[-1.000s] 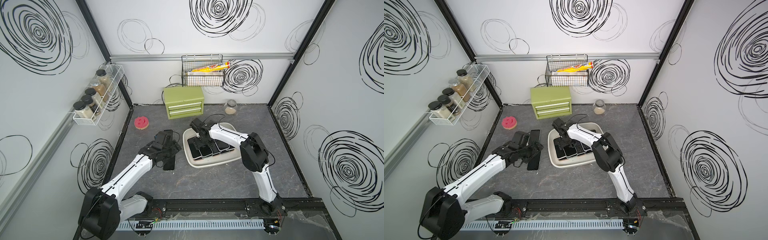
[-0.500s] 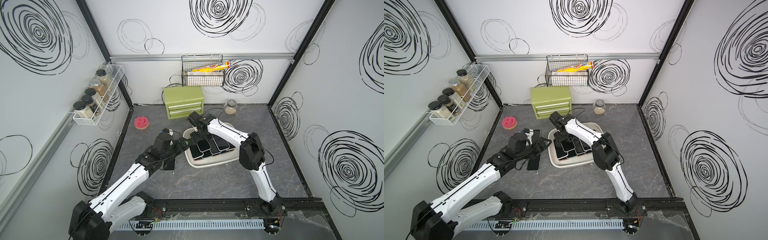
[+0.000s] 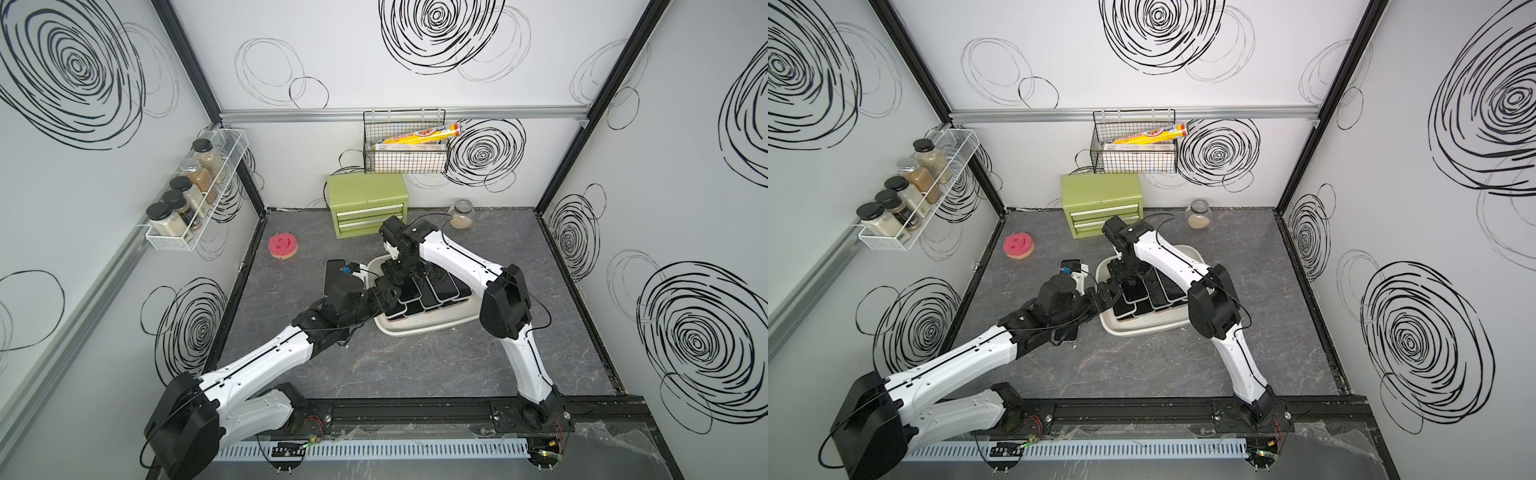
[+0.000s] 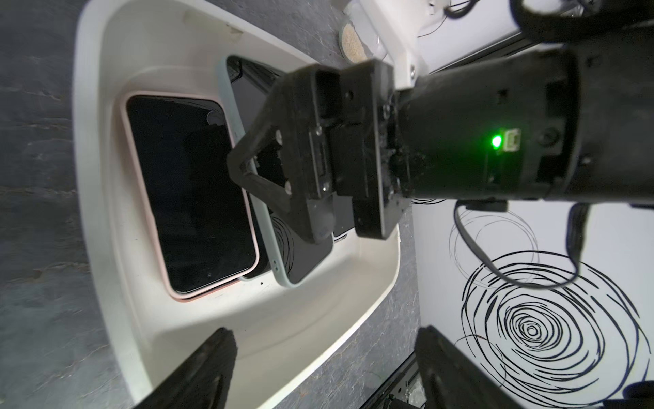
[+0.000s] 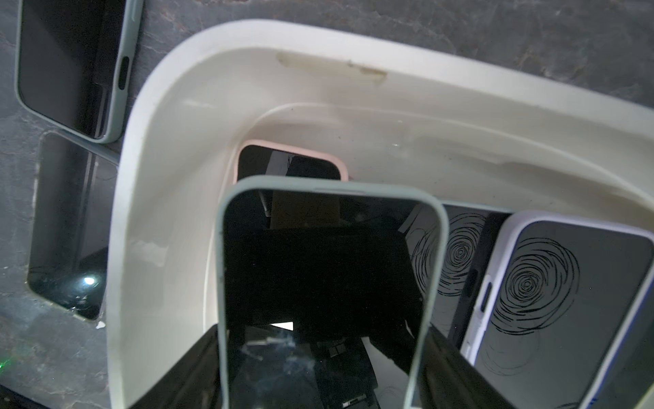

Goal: Take the phone out of the storage box
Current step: Pick up the phone from the storage box.

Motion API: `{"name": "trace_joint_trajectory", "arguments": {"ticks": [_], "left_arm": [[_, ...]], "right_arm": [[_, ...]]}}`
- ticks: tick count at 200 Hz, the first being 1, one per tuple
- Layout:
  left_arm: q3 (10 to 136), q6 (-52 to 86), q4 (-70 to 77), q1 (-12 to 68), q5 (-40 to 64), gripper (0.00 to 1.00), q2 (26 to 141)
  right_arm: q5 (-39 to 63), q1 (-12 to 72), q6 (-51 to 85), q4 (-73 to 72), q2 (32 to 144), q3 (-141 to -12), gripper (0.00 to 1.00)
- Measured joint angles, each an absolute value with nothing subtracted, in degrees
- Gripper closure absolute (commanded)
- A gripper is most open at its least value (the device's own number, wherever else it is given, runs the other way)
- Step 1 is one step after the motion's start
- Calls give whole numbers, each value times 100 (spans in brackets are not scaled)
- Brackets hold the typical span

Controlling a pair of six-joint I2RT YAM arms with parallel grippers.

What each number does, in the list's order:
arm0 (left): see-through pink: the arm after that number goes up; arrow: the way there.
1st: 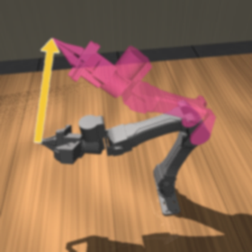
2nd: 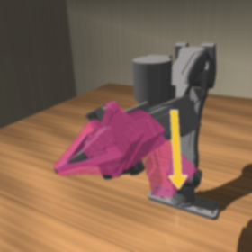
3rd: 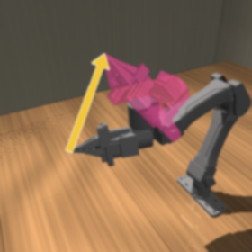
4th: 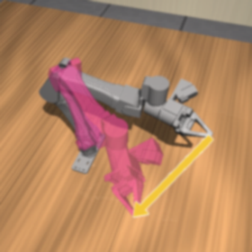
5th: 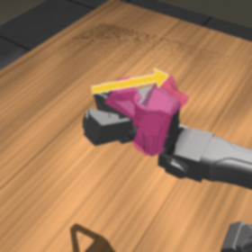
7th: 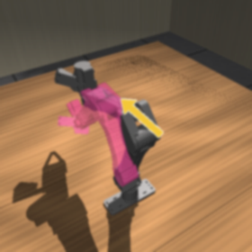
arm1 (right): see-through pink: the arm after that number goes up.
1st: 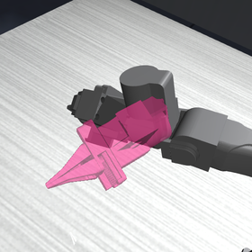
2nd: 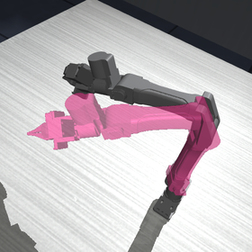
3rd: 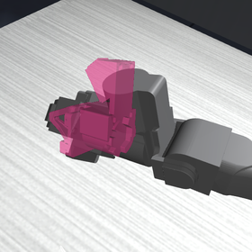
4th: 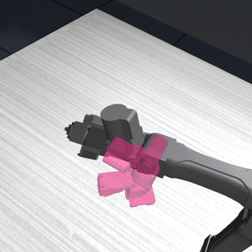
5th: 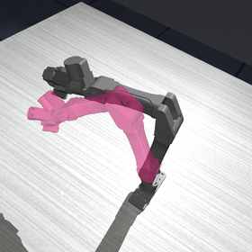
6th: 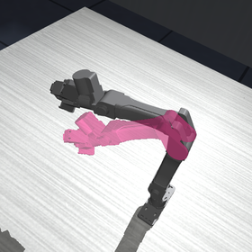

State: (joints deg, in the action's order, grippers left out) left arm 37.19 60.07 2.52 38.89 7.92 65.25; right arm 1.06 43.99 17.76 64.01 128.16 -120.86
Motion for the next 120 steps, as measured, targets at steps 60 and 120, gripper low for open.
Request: {"name": "trace_joint_trajectory", "arguments": {"ticks": [60,120], "left_arm": [[3568,6217,823,4040,526,15,7175],[3653,6324,1240,4040,224,18,7835]], "right_arm": [[480,4324,1778,6414,12816,-12086,50],[777,4278,1782,6412,12798,-12077,50]]}}
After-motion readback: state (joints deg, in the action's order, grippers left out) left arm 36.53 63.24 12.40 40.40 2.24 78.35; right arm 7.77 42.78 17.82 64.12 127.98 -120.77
